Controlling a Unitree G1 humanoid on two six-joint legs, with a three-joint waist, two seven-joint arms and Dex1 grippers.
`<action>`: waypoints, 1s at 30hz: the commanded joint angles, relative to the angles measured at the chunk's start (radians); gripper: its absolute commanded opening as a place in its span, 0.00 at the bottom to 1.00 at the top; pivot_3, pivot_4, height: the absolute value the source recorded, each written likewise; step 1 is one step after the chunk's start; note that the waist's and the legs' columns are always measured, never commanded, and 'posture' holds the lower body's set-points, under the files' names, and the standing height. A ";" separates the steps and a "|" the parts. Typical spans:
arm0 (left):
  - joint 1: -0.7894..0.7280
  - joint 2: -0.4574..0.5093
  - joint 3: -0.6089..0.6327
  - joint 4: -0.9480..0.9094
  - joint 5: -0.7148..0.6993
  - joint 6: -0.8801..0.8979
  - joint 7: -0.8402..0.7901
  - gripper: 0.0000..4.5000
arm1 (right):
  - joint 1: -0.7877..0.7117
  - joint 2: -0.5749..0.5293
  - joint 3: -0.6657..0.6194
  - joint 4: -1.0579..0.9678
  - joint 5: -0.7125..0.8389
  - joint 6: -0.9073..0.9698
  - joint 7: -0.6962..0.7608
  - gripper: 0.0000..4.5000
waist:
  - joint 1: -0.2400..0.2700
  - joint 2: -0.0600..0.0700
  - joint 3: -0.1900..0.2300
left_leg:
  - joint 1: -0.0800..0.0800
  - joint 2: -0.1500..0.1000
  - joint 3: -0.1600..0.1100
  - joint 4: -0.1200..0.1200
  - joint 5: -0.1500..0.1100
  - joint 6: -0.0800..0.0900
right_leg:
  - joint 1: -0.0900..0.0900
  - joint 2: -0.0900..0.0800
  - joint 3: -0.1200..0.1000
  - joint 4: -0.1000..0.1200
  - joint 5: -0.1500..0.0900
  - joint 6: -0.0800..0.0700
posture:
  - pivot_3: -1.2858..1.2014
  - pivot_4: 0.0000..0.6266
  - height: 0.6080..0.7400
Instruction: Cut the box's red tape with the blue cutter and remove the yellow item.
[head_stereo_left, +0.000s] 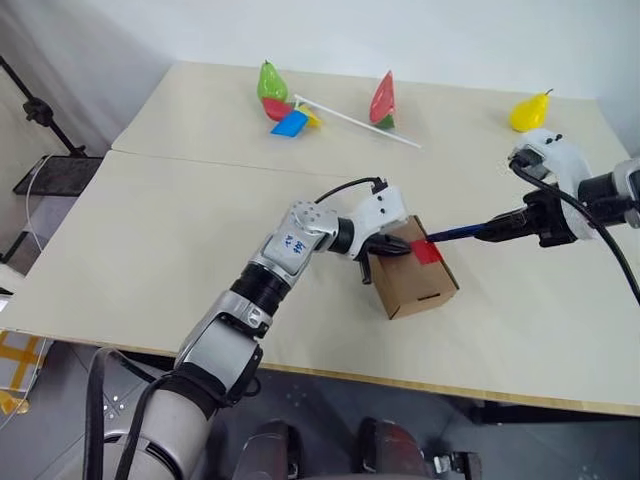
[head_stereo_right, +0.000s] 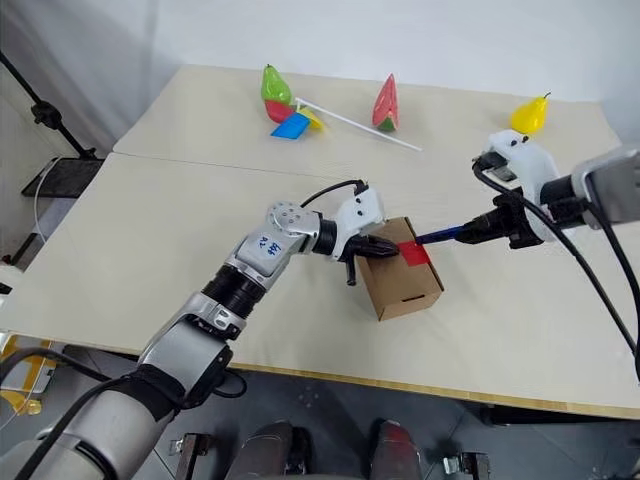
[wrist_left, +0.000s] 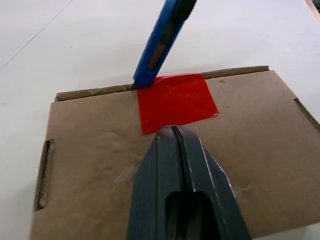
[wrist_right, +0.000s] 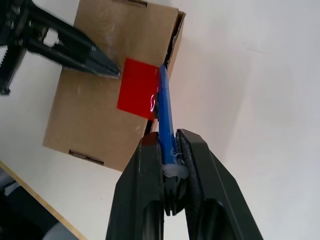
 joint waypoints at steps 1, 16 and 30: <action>0.066 -0.020 -0.090 0.113 0.079 0.020 -0.005 0.00 | -0.066 -0.048 0.143 0.053 0.057 0.031 0.057 0.03 | 0.001 0.000 -0.001 | 0.000 0.000 -0.001 0.001 0.000 0.001 | 0.001 -0.001 0.000 0.000 0.000 0.000 | 0.52 0.24 1.00; 0.089 -0.043 -0.095 0.129 0.084 0.040 0.001 0.00 | -0.332 -0.111 0.589 0.205 0.345 0.031 -0.024 0.03 | 0.002 0.001 -0.001 | 0.000 -0.004 -0.010 0.003 -0.004 0.005 | 0.010 -0.005 -0.004 -0.006 0.000 0.000 | 0.52 0.24 1.00; 0.138 -0.033 -0.115 0.053 0.083 0.084 -0.013 0.00 | -0.420 0.020 0.722 0.393 0.229 0.031 0.033 0.03 | -0.006 0.000 -0.016 | 0.001 -0.003 -0.010 0.005 -0.005 0.005 | 0.012 -0.005 -0.009 -0.006 0.001 0.001 | 0.52 0.24 1.00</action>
